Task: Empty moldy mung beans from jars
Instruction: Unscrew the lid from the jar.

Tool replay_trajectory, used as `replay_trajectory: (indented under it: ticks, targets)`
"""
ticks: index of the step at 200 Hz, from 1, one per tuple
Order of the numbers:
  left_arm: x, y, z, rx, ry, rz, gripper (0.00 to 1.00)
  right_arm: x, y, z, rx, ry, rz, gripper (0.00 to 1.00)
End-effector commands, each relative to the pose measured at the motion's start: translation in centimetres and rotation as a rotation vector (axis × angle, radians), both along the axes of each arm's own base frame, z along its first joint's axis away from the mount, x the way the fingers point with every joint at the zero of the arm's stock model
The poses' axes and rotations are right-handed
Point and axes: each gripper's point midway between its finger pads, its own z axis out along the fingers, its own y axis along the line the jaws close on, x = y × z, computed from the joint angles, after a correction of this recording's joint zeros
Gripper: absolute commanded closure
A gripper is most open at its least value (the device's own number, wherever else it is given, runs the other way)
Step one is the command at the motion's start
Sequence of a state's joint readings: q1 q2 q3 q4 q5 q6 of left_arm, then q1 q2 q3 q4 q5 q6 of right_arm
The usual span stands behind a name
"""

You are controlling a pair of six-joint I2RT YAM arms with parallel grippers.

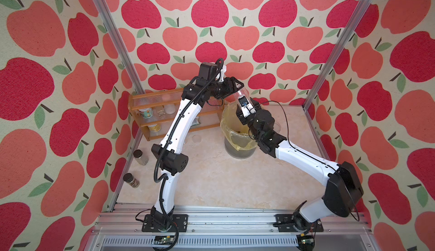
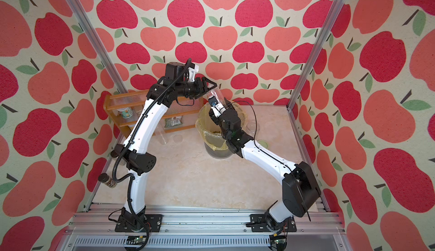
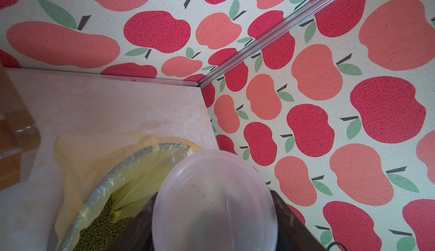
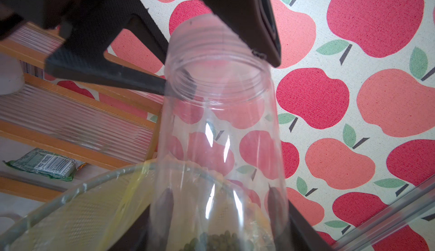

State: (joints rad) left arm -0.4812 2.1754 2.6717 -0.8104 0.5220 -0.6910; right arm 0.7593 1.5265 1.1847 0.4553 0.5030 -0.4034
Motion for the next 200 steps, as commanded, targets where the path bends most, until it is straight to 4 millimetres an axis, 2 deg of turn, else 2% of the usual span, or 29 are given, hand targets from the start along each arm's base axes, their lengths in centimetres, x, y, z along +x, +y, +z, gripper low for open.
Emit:
replay_trajectory:
  ticks: [1, 13, 36, 55, 91, 112, 119, 131, 132, 133, 152, 159, 173, 200]
  targets:
    - [5.1, 5.3, -1.0, 0.075, -0.057, 0.205, 0.30, -0.9, -0.3, 4.5, 0.101, -0.101, 0.012, 0.69]
    - [5.0, 5.5, -0.6, 0.086, -0.080, 0.208, 0.25, -0.9, -0.2, 4.6, 0.103, -0.098, 0.018, 0.69]
    - [5.1, 6.1, 0.0, 0.103, -0.110, 0.237, 0.23, -0.7, 0.2, 4.0, 0.089, -0.081, 0.021, 0.69]
    - [5.1, 6.4, 0.9, 0.096, -0.144, 0.250, 0.17, -0.5, 0.5, 3.3, 0.087, -0.063, 0.030, 0.69]
    - [4.6, 7.0, 2.6, 0.095, -0.205, 0.263, 0.11, -0.4, 0.2, 2.8, 0.128, -0.019, 0.056, 0.69]
    - [4.2, 7.7, 4.0, 0.088, -0.261, 0.276, 0.09, -0.4, -0.5, 2.8, 0.171, 0.020, 0.076, 0.69]
    - [3.7, 7.9, 5.0, 0.066, -0.299, 0.272, 0.08, -0.5, -0.9, 2.8, 0.186, 0.036, 0.087, 0.69]
    - [3.1, 8.2, 6.0, 0.022, -0.352, 0.267, 0.07, -0.7, -1.5, 2.7, 0.213, 0.062, 0.108, 0.69]
    - [3.2, 8.1, 5.6, 0.025, -0.346, 0.266, 0.07, -0.9, -1.5, 2.7, 0.219, 0.066, 0.117, 0.69]
    - [3.0, 8.2, 6.1, 0.016, -0.359, 0.267, 0.07, -0.9, -1.5, 2.7, 0.219, 0.066, 0.117, 0.69]
    - [1.7, 8.8, 7.5, -0.053, -0.441, 0.253, 0.06, -1.4, -2.6, 2.7, 0.295, 0.126, 0.179, 0.68]
    - [1.2, 8.8, 7.2, -0.066, -0.452, 0.244, 0.05, -1.7, -3.0, 2.7, 0.332, 0.156, 0.213, 0.69]
    - [-0.4, 8.8, 8.1, -0.117, -0.519, 0.199, 0.05, -2.3, -3.8, 3.1, 0.406, 0.198, 0.284, 0.68]
    - [-3.3, 7.9, 8.0, -0.215, -0.614, 0.086, 0.04, -3.8, -3.9, 3.6, 0.500, 0.292, 0.457, 0.66]
